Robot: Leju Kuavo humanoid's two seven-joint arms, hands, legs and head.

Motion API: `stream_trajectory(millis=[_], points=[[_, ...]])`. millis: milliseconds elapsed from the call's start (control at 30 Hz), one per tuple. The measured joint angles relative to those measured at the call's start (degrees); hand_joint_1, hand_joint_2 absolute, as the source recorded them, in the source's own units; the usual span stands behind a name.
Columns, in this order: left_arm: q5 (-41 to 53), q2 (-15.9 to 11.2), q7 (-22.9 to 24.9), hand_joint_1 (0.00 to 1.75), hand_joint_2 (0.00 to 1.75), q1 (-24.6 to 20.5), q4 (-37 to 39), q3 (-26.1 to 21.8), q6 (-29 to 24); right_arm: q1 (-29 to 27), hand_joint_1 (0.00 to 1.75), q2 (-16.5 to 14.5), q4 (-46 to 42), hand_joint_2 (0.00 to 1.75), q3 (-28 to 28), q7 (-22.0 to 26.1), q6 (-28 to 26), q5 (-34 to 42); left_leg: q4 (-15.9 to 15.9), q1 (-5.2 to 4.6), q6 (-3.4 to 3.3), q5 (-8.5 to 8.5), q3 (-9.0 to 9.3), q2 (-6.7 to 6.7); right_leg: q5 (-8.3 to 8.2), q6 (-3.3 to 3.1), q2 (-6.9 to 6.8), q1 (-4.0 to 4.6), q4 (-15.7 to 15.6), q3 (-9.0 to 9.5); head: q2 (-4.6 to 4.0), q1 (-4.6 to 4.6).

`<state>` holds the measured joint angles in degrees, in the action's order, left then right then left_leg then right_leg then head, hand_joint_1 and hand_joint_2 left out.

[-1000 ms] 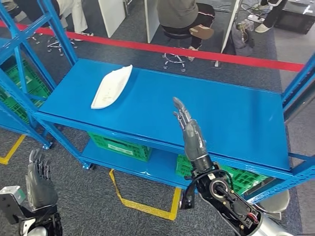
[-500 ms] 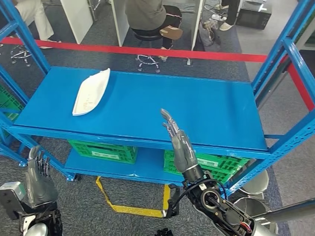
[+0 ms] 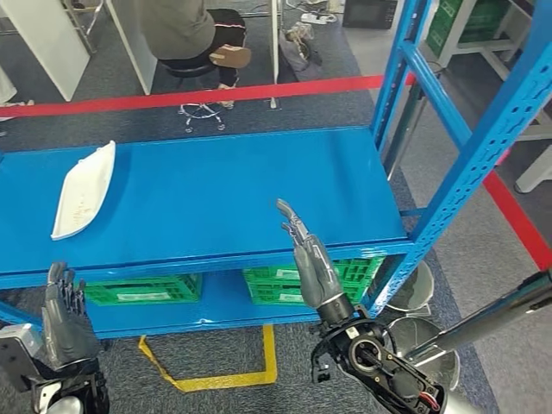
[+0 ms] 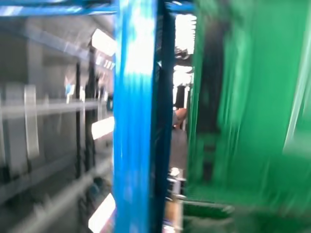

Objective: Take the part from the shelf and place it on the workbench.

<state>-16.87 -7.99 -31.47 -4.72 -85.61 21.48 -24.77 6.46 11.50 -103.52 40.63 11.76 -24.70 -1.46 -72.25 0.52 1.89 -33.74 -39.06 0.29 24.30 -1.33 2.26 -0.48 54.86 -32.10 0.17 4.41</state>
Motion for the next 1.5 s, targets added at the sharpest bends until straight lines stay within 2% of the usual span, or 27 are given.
stream_trajectory(millis=[33,67,133,200,267,300,333,400,467,500,533,567,600,667,700,733,800,867,933,967,1000,1033,1067,1133,1200,1333,1500], points=[[-0.01,-0.01,0.01,0.0,0.0,0.07,-0.01,0.01,0.0,-0.05,0.0,-0.01,0.01,0.0,0.01,-0.02,-0.01,0.0,1.42,0.0,-0.14,1.51,0.38,-0.1,-0.01,0.0,0.85,0.01,0.01,0.05,0.0,-0.01],[-0.01,-0.01,0.02,0.0,0.0,0.08,-0.03,0.01,0.0,-0.08,0.0,-0.03,0.01,0.0,0.02,-0.03,-0.01,0.0,5.04,0.02,-0.33,3.84,1.89,-0.47,-0.02,0.03,1.68,0.0,0.01,0.15,0.0,-0.01],[-0.01,-0.01,0.02,0.0,0.0,0.03,-0.09,0.02,0.01,-0.09,0.0,-0.1,0.01,0.0,0.03,-0.03,-0.02,0.0,13.95,0.2,-0.67,7.86,5.77,-2.95,-0.05,0.25,3.16,0.0,0.07,0.15,0.0,-0.04],[-0.01,-0.02,0.03,0.0,0.0,0.01,-0.16,0.03,0.0,-0.14,0.0,-0.16,0.01,0.0,0.04,-0.03,-0.02,0.0,17.98,0.2,-0.8,8.96,7.47,-4.55,-0.18,0.8,4.35,-0.08,0.07,-0.2,0.0,-0.05],[-0.01,0.01,0.04,0.0,0.0,-0.04,-0.22,0.04,-0.01,-0.26,0.0,-0.17,0.01,0.0,0.09,-0.04,-0.02,-0.01,18.31,0.1,-1.17,9.04,7.64,-3.49,-0.36,1.55,5.31,-0.23,-0.1,-0.63,0.0,-0.04],[-0.01,0.02,0.06,0.0,0.0,-0.1,-0.24,0.05,-0.01,-0.34,0.0,-0.17,0.0,0.0,0.11,-0.04,-0.02,-0.02,18.55,0.15,-1.51,9.14,7.79,-2.83,-0.09,1.82,4.61,-0.16,0.24,-0.96,0.0,0.0],[-0.01,0.02,0.08,0.0,0.0,-0.16,-0.28,0.06,-0.02,-0.38,0.0,-0.17,0.0,0.0,0.13,-0.04,-0.02,-0.04,18.81,0.23,-1.9,9.24,7.93,-2.13,0.71,2.03,3.24,-0.03,1.48,-1.66,0.0,0.17],[0.0,0.02,0.11,0.0,0.0,-0.17,-0.35,0.07,-0.02,-0.44,0.0,-0.17,0.0,0.0,0.17,-0.04,-0.03,-0.07,19.09,0.19,-2.44,9.29,8.1,-0.69,4.07,2.27,-0.29,0.15,7.74,-4.53,0.0,0.6],[-0.02,0.02,0.12,0.0,0.0,-0.04,-0.37,0.08,-0.04,-0.48,0.0,-0.17,0.03,0.0,0.25,-0.08,0.0,-0.07,19.07,0.02,-2.62,9.2,8.1,0.83,7.3,2.56,-1.52,-0.03,15.73,-8.15,0.0,0.85],[-0.05,0.02,0.13,0.0,0.0,0.01,-0.37,0.09,-0.05,-0.5,0.0,-0.17,0.05,0.0,0.28,-0.09,0.03,-0.07,19.06,-0.02,-2.62,9.14,8.11,1.59,7.62,2.69,-1.7,-0.14,17.61,-8.99,0.0,0.87],[-0.08,0.02,0.13,0.0,0.0,0.03,-0.37,0.1,-0.06,-0.51,0.0,-0.17,0.08,0.0,0.32,-0.1,0.05,-0.07,19.04,-0.03,-2.57,9.06,8.17,2.3,6.81,2.77,-1.89,-0.24,17.08,-8.6,0.0,0.9],[-0.09,0.03,0.13,0.0,0.0,0.02,-0.37,0.13,-0.07,-0.52,0.0,-0.17,0.11,0.0,0.34,-0.11,0.07,-0.07,19.02,-0.03,-2.45,8.96,8.28,2.93,5.09,2.8,-2.3,-0.33,14.11,-7.0,0.0,0.93],[-0.11,0.04,0.13,0.0,0.0,0.01,-0.37,0.14,-0.1,-0.51,0.0,-0.17,0.12,0.0,0.37,-0.11,0.08,-0.07,18.97,-0.04,-2.26,8.81,8.44,3.52,3.17,2.78,-3.25,-0.38,9.6,-4.61,0.0,0.99],[-0.12,0.03,0.12,0.0,0.0,-0.01,-0.42,0.16,-0.26,-0.46,0.0,-0.22,0.14,0.0,0.45,-0.1,0.16,-0.07,18.74,-0.35,-1.7,8.46,8.67,4.52,1.04,2.38,-5.32,-0.05,2.17,-0.5,0.0,1.06],[-0.12,0.03,0.11,0.0,0.0,-0.01,-0.45,0.16,-0.38,-0.45,0.0,-0.26,0.14,0.0,0.5,-0.1,0.22,-0.07,18.65,-0.5,-1.45,8.36,8.73,5.0,0.85,2.06,-5.83,0.14,0.47,0.41,0.0,0.95],[-0.12,0.02,0.1,0.0,0.0,-0.02,-0.49,0.16,-0.52,-0.45,0.0,-0.3,0.15,0.0,0.54,-0.1,0.28,-0.07,18.62,-0.6,-1.2,8.34,8.76,5.45,0.97,1.69,-5.63,0.38,0.18,0.57,0.0,0.83],[-0.09,0.01,0.1,0.0,0.0,-0.04,-0.58,0.17,-0.8,-0.46,0.0,-0.37,0.17,0.0,0.62,-0.09,0.22,-0.32,18.45,-0.38,-0.62,8.08,8.89,5.89,0.72,0.97,-4.5,0.38,0.01,0.53,0.0,0.63],[-0.01,-0.01,0.12,0.0,0.0,-0.06,-0.77,0.18,-1.08,-0.38,0.0,-0.5,0.2,0.0,0.66,-0.14,0.02,-0.95,15.3,-0.09,0.01,5.9,7.63,3.66,0.42,0.33,-3.73,0.16,-0.29,0.62,0.0,0.4],[0.06,-0.1,0.13,0.0,0.0,0.12,-0.91,0.18,-1.26,-0.31,0.0,-0.64,0.29,0.0,0.71,-0.27,-0.12,-1.48,7.52,0.04,0.36,2.03,3.83,0.84,0.31,-0.06,-3.14,0.04,-0.36,0.54,0.0,0.08],[0.07,-0.18,0.15,0.0,0.0,0.3,-0.92,0.18,-1.3,-0.31,0.0,-0.68,0.37,0.0,0.73,-0.36,-0.19,-1.61,3.59,0.05,0.43,0.61,1.77,0.34,0.3,-0.16,-2.82,0.06,-0.36,0.49,0.0,0.02],[0.08,-0.25,0.16,0.0,0.0,0.48,-0.92,0.18,-1.32,-0.31,0.0,-0.71,0.44,0.0,0.74,-0.48,-0.27,-1.69,1.18,0.04,0.43,0.17,0.39,0.16,0.3,-0.19,-2.49,0.09,-0.36,0.47,0.0,0.01],[0.12,-0.31,0.18,0.0,0.0,0.6,-0.94,0.18,-1.33,-0.3,0.0,-0.72,0.51,0.0,0.75,-0.63,-0.42,-1.81,1.01,0.03,0.35,0.87,0.06,0.11,0.29,-0.2,-2.15,0.11,-0.35,0.48,0.0,-0.01],[0.18,-0.36,0.19,0.0,0.0,0.64,-0.97,0.18,-1.34,-0.26,0.0,-0.72,0.55,0.0,0.74,-0.79,-0.64,-1.96,3.37,0.03,0.16,2.63,0.99,0.09,0.29,-0.19,-1.84,0.12,-0.35,0.53,0.0,-0.01],[0.34,-0.43,0.19,0.0,0.0,0.53,-1.07,0.18,-1.34,-0.09,0.0,-0.72,0.56,0.0,0.69,-1.11,-1.13,-2.3,11.97,-0.03,-0.43,6.86,4.92,-0.1,0.32,-0.08,-1.31,0.19,-0.31,0.63,0.0,-0.06],[0.45,-0.45,0.19,0.0,0.0,0.33,-1.13,0.18,-1.2,0.11,0.0,-0.71,0.55,0.0,0.57,-1.34,-1.58,-2.58,17.76,-0.24,-0.9,8.84,7.59,-0.21,0.36,0.32,-0.91,0.35,-0.23,0.55,0.0,-0.06],[0.8,-0.38,0.21,0.0,0.0,0.1,-1.14,0.28,-0.33,0.11,0.0,-0.68,0.55,0.0,-0.04,-1.51,-2.19,-2.98,18.86,-0.37,-0.8,8.96,8.04,-0.1,0.8,-0.16,-0.8,0.51,-0.08,0.46,0.0,0.17],[1.26,-0.18,0.21,0.0,0.0,-0.45,-1.12,0.77,-0.01,0.09,0.0,-0.2,0.49,0.0,-0.81,-1.95,-2.34,-2.55,18.81,-0.58,-1.19,8.89,8.06,-0.11,0.46,0.52,-0.81,0.31,-0.54,0.76,0.0,0.22]])
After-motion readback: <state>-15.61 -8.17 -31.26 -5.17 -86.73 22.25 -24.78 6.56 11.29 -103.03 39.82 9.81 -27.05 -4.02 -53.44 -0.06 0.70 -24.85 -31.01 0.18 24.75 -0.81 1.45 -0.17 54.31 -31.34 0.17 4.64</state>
